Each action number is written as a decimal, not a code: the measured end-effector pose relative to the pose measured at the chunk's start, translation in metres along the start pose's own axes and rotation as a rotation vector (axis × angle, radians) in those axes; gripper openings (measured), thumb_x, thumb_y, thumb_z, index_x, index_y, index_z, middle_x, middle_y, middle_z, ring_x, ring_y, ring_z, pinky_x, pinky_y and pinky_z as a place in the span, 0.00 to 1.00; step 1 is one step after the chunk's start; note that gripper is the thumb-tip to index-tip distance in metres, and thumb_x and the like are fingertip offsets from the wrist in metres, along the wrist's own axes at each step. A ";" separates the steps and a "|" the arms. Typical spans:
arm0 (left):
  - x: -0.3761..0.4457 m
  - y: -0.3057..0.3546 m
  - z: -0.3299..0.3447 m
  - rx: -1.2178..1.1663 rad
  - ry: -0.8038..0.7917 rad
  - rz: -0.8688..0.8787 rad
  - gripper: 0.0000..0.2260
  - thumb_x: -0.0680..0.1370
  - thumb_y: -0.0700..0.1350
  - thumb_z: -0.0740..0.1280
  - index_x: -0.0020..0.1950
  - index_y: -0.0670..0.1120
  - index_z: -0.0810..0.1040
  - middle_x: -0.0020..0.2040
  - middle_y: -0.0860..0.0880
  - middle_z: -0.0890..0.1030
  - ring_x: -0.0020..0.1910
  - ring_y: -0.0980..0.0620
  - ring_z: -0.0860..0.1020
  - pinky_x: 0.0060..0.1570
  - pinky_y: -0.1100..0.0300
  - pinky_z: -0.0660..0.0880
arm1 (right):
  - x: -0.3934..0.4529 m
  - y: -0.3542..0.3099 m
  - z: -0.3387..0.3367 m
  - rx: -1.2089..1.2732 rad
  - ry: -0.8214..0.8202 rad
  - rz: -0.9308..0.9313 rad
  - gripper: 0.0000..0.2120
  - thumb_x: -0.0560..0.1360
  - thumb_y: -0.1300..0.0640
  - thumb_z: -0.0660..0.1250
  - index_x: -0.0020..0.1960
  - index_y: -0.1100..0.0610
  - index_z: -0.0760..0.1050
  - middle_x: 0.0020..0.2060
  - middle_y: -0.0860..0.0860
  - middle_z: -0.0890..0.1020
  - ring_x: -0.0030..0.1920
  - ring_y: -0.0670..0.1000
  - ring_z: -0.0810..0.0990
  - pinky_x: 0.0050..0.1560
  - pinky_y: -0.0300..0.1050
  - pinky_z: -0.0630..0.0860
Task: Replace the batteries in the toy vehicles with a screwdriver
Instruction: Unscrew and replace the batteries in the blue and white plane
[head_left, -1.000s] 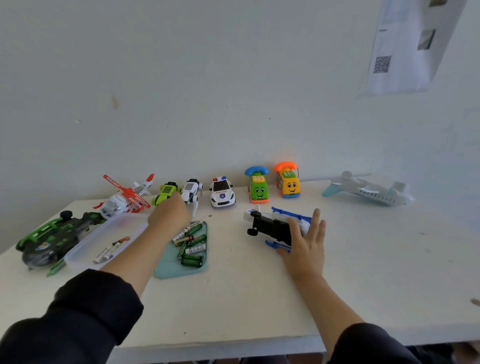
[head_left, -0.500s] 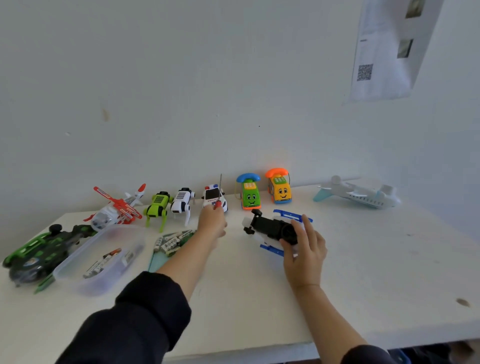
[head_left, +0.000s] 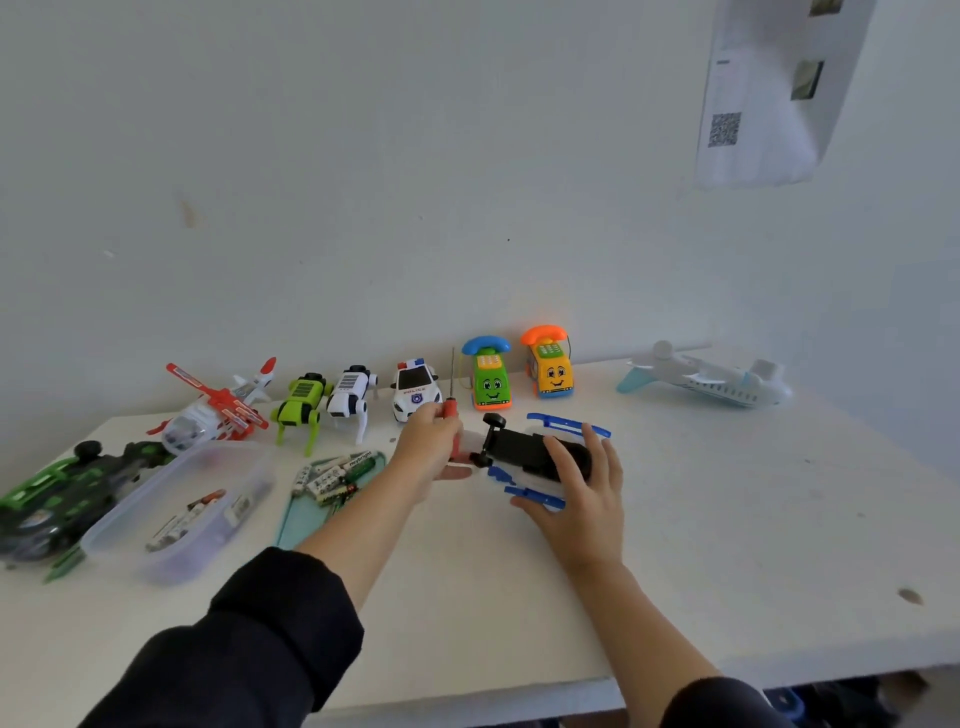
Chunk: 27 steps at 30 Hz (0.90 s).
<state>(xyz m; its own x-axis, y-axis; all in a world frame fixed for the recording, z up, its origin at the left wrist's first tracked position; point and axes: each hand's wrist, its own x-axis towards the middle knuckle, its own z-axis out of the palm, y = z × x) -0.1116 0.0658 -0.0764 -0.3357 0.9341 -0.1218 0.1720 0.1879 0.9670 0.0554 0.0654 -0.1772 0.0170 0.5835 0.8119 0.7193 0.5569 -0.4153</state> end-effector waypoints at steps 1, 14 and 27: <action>-0.001 0.002 -0.006 -0.003 -0.010 0.041 0.09 0.80 0.43 0.61 0.60 0.45 0.72 0.47 0.45 0.77 0.40 0.48 0.81 0.32 0.55 0.80 | 0.000 0.000 0.000 0.002 0.007 0.010 0.37 0.57 0.46 0.81 0.62 0.50 0.69 0.67 0.61 0.68 0.65 0.65 0.65 0.56 0.66 0.74; -0.014 0.027 -0.005 -0.363 0.536 0.514 0.05 0.73 0.36 0.69 0.46 0.43 0.76 0.37 0.55 0.77 0.31 0.66 0.76 0.35 0.67 0.74 | 0.001 -0.003 -0.003 0.074 0.010 0.141 0.33 0.63 0.43 0.73 0.64 0.49 0.68 0.73 0.64 0.59 0.72 0.67 0.57 0.62 0.76 0.58; -0.019 0.017 0.006 -0.200 0.507 0.831 0.07 0.78 0.46 0.60 0.46 0.43 0.67 0.36 0.39 0.78 0.28 0.54 0.76 0.30 0.69 0.71 | 0.001 -0.005 -0.004 0.071 -0.025 0.135 0.36 0.62 0.51 0.80 0.64 0.48 0.65 0.73 0.64 0.60 0.73 0.67 0.57 0.64 0.75 0.56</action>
<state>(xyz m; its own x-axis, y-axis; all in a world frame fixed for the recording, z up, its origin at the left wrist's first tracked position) -0.0968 0.0529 -0.0592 -0.5437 0.4966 0.6766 0.3885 -0.5656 0.7274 0.0544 0.0604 -0.1729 0.0927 0.6698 0.7368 0.6607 0.5122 -0.5488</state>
